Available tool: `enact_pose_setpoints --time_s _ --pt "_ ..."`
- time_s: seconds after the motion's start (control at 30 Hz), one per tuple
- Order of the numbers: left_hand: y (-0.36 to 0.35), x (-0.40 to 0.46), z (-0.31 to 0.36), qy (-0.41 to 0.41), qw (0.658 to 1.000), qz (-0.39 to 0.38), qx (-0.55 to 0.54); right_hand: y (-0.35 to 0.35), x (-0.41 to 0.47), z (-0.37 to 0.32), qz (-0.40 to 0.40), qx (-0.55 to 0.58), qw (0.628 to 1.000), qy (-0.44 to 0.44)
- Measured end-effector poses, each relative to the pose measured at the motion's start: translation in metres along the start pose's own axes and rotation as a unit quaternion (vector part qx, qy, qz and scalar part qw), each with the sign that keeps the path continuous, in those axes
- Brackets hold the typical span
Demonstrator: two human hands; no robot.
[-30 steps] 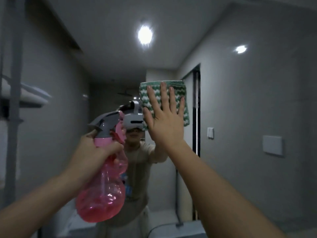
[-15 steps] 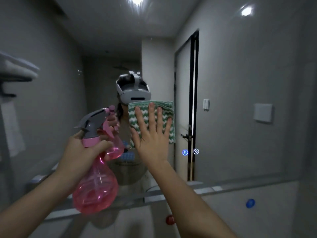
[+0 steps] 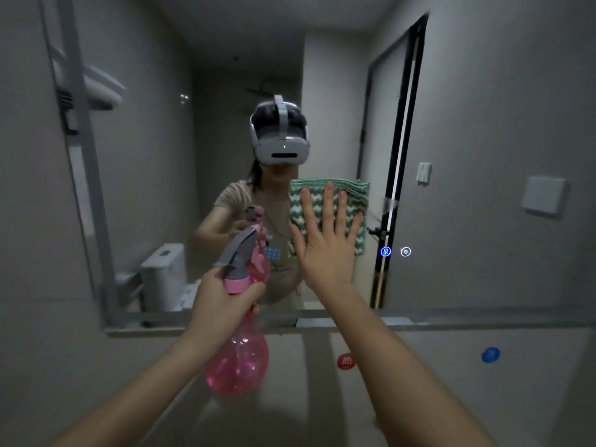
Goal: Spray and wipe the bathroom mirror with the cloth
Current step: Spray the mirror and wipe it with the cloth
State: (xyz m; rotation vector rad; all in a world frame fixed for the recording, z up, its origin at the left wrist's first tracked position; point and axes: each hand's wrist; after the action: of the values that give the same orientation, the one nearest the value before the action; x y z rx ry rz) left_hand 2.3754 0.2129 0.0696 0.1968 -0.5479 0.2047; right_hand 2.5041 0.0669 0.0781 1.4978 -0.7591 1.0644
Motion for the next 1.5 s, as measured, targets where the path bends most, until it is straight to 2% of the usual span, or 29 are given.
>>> enact_pose_setpoints --time_s 0.23,0.53,0.73,0.87,0.97,1.1,1.23,1.33,1.5 --pt "-0.003 -0.015 -0.012 0.012 1.0 -0.016 -0.019 0.006 0.0 0.003 -0.006 -0.011 1.0 0.012" --pt "-0.001 -0.033 -0.024 0.011 0.998 -0.013 -0.06 0.013 -0.007 -0.008 -0.072 -0.007 0.997 -0.013" --pt "-0.005 -0.046 -0.04 0.079 0.995 -0.031 -0.059 0.004 -0.038 -0.002 -0.089 -0.029 0.995 0.038" --pt "-0.004 -0.054 -0.047 0.111 0.992 -0.033 -0.054 0.012 -0.04 0.001 -0.114 0.013 0.992 0.053" --pt "-0.005 -0.056 -0.048 0.117 0.992 -0.035 -0.038 0.022 -0.039 0.011 -0.097 0.026 0.991 0.083" --pt "-0.01 -0.054 -0.048 0.131 0.989 -0.05 -0.045 0.022 -0.042 0.033 -0.03 -0.035 0.987 0.154" --pt "-0.018 -0.053 -0.048 0.142 0.987 -0.063 -0.049 0.018 -0.045 0.042 0.016 -0.032 0.984 0.177" --pt "-0.024 -0.054 -0.048 0.151 0.986 -0.065 -0.031 0.016 -0.047 0.044 0.013 -0.01 0.983 0.185" --pt "-0.028 -0.053 -0.05 0.153 0.986 -0.054 -0.019 0.009 -0.057 0.053 -0.058 -0.004 0.977 0.204"
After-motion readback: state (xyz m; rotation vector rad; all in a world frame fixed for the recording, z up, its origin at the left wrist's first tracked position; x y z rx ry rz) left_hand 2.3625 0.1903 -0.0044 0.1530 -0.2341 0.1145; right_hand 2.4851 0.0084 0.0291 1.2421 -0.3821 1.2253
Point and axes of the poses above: each hand's wrist, its own x-axis towards the middle knuckle, its own y-axis out of the back of the hand, z = x × y, and after that the axes turned 4 degrees about -z, right-handed
